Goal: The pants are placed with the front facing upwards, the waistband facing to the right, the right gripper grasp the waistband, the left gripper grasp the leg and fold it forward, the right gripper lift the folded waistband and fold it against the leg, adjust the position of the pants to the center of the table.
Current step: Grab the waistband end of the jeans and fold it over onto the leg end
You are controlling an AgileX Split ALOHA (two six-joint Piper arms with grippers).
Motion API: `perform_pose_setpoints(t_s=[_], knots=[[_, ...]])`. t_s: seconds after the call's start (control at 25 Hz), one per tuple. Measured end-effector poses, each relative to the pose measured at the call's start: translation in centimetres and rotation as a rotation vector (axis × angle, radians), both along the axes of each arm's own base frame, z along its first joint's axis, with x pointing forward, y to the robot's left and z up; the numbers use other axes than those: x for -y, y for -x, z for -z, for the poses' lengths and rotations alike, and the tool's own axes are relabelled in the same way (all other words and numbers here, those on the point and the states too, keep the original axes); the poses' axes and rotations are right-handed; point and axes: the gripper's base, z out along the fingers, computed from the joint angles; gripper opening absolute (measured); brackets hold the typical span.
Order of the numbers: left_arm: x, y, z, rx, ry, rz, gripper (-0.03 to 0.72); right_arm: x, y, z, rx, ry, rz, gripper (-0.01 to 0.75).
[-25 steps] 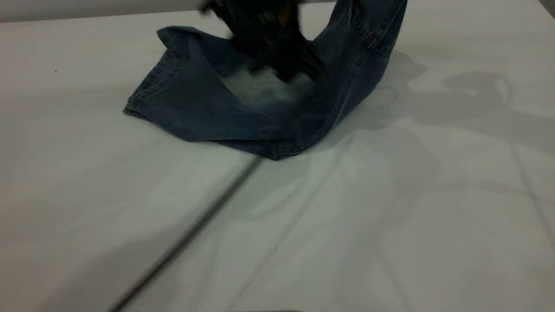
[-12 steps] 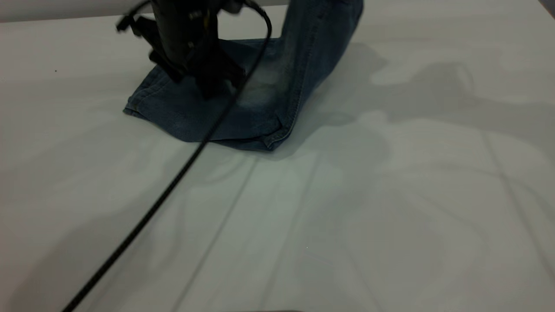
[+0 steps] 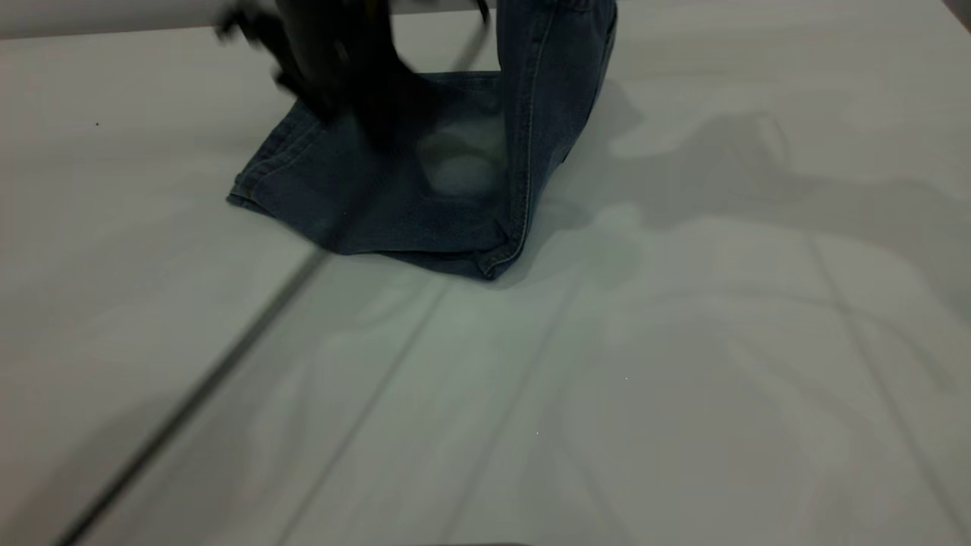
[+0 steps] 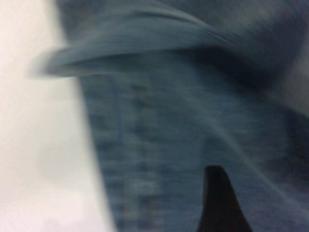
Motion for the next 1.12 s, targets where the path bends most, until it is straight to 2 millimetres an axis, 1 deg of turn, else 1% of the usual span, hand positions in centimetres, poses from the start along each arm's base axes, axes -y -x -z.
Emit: perform_pose_setpoints(t_s=[0.04, 0.16, 0.2, 0.28, 0.32, 0.44, 0.56, 0.6, 0.68, 0.76, 0.84, 0.96, 1.04, 1.12], knots=[[-0.5, -0.2, -1.6, 0.029, 0.005, -0.009, 0.396, -0.4, 0.1, 0.0, 0.007, 0.01, -0.005, 0.05], [-2.4, -0.3, -7.4, 0.141, 0.015, -0.035, 0.396, -1.8, 0.3, 0.3, 0.023, 0.048, -0.003, 0.05], [-3.0, -0.2, -9.0, 0.172, 0.018, -0.042, 0.396, -2.2, 0.3, 0.4, 0.027, 0.06, 0.0, 0.05], [-4.3, 0.3, -12.7, 0.248, 0.021, -0.06, 0.396, -3.6, 0.6, 0.5, 0.045, 0.093, -0.001, 0.05], [-5.0, 0.6, -14.3, 0.28, 0.021, -0.069, 0.396, -4.2, 0.7, 0.6, 0.059, 0.114, -0.001, 0.05], [-6.7, 2.3, -19.5, 0.391, 0.05, -0.094, 0.396, -6.9, 1.3, 1.2, 0.087, 0.157, 0.003, 0.05], [-7.7, 4.1, -23.4, 0.475, 0.083, -0.105, 0.396, -9.8, 1.8, 2.8, 0.101, 0.198, 0.017, 0.05], [-8.0, 4.7, -24.3, 0.497, 0.093, -0.106, 0.396, -10.5, 1.9, 3.6, 0.106, 0.217, 0.008, 0.05], [-8.3, 5.5, -25.6, 0.526, 0.107, -0.109, 0.396, -12.4, 2.0, 4.9, 0.132, 0.26, -0.019, 0.05], [-8.5, 5.9, -26.3, 0.537, 0.113, -0.115, 0.396, -13.8, 1.6, 6.1, 0.145, 0.291, -0.026, 0.05], [-8.6, 6.1, -26.3, 0.528, 0.118, -0.124, 0.396, -15.1, 0.7, 7.2, 0.15, 0.31, -0.018, 0.052], [-8.5, 6.2, -25.9, 0.498, 0.142, -0.14, 0.39, -16.1, -0.8, 9.0, 0.143, 0.321, 0.006, 0.064], [-8.5, 6.2, -25.7, 0.479, 0.157, -0.149, 0.384, -16.5, -1.4, 10.0, 0.133, 0.322, 0.013, 0.097], [-8.3, 6.3, -25.6, 0.466, 0.168, -0.143, 0.376, -16.9, -1.7, 10.8, 0.119, 0.318, 0.013, 0.164]])
